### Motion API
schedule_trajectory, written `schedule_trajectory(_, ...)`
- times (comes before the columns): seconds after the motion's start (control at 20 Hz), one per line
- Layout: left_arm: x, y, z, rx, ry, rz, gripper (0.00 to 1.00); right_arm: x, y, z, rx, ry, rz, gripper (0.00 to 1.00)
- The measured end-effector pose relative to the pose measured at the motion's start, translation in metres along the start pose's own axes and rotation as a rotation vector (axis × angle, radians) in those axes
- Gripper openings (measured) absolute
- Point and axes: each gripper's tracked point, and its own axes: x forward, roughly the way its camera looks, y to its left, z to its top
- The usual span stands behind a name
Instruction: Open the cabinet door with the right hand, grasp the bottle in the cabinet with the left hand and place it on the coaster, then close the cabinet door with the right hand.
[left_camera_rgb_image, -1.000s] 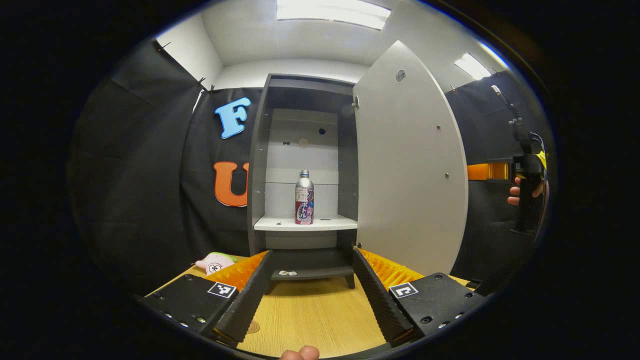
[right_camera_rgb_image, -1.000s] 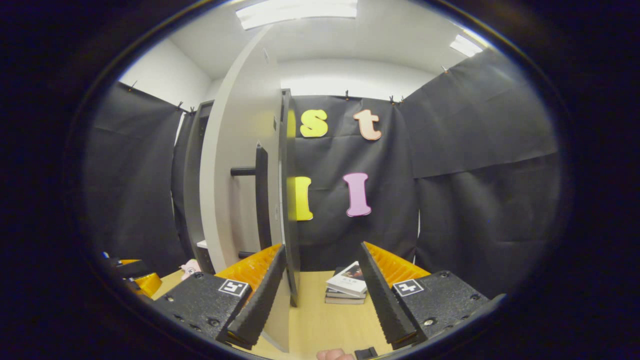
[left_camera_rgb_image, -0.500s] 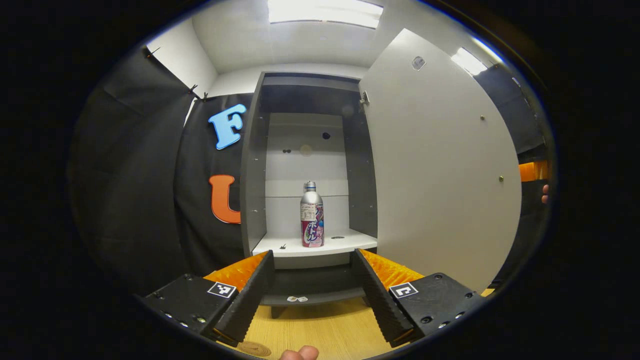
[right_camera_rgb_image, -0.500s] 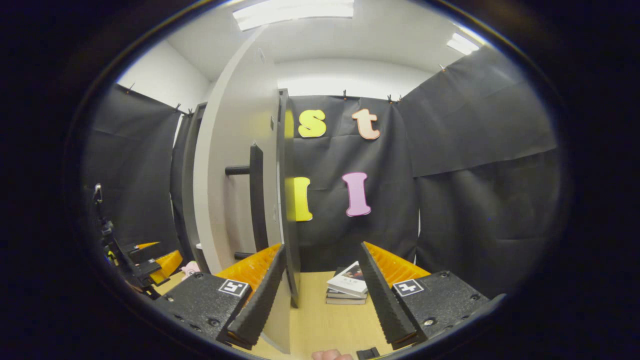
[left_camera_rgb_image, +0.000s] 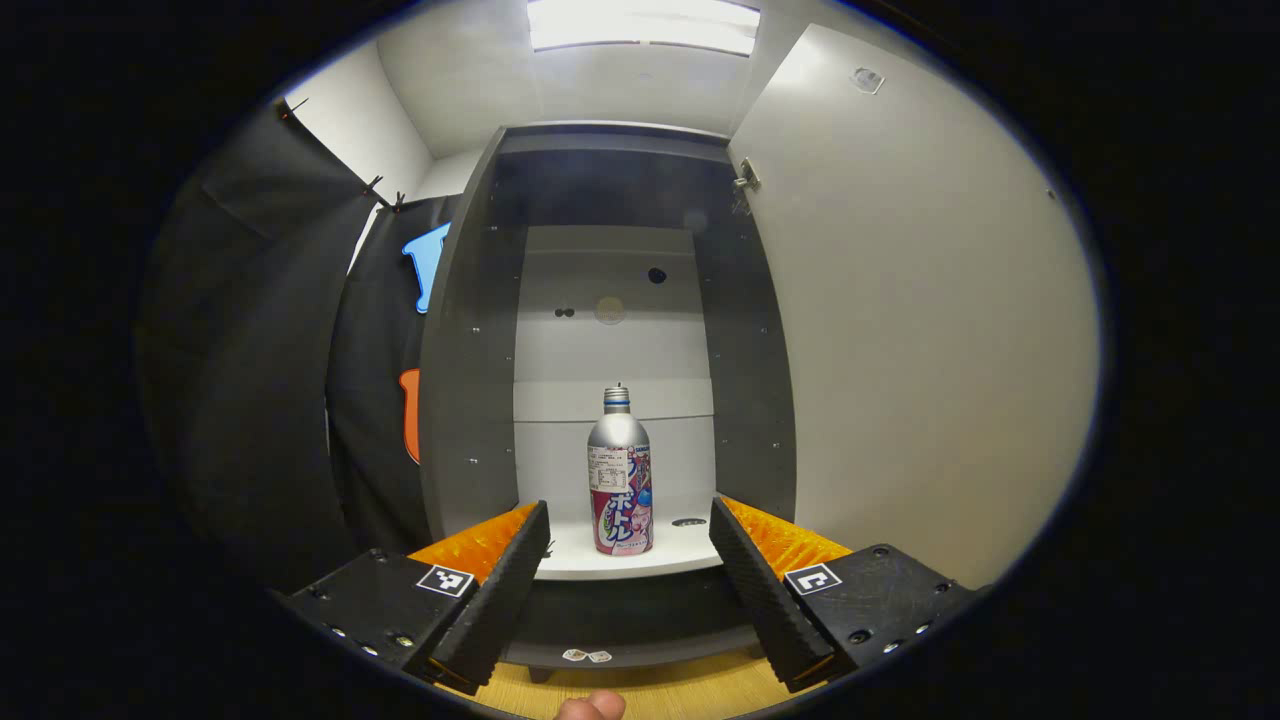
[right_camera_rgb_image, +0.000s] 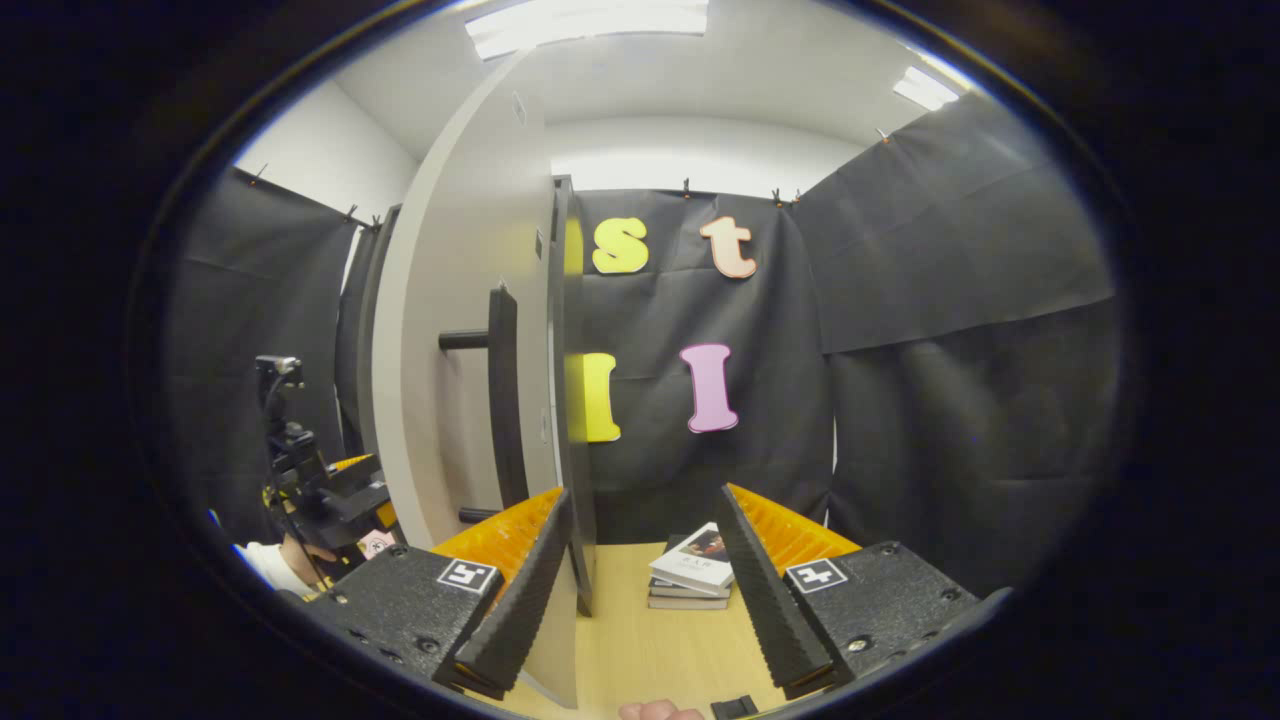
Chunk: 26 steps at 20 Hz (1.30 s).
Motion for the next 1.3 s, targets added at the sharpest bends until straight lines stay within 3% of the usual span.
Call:
schedule_trajectory(0.6,0.110,0.006,-0.053,0.038,0.087,0.030,0.97,0.012,-0.006,-0.006,0.009,0.047,-0.046,0.90)
schedule_trajectory(1.2,0.143,0.012,-0.057,0.012,0.120,0.047,0.97,0.021,-0.012,-0.016,0.042,0.060,-0.052,0.90)
schedule_trajectory(1.3,0.142,0.015,-0.055,0.004,0.111,0.049,0.87,0.020,-0.011,-0.015,0.031,0.054,-0.050,0.90)
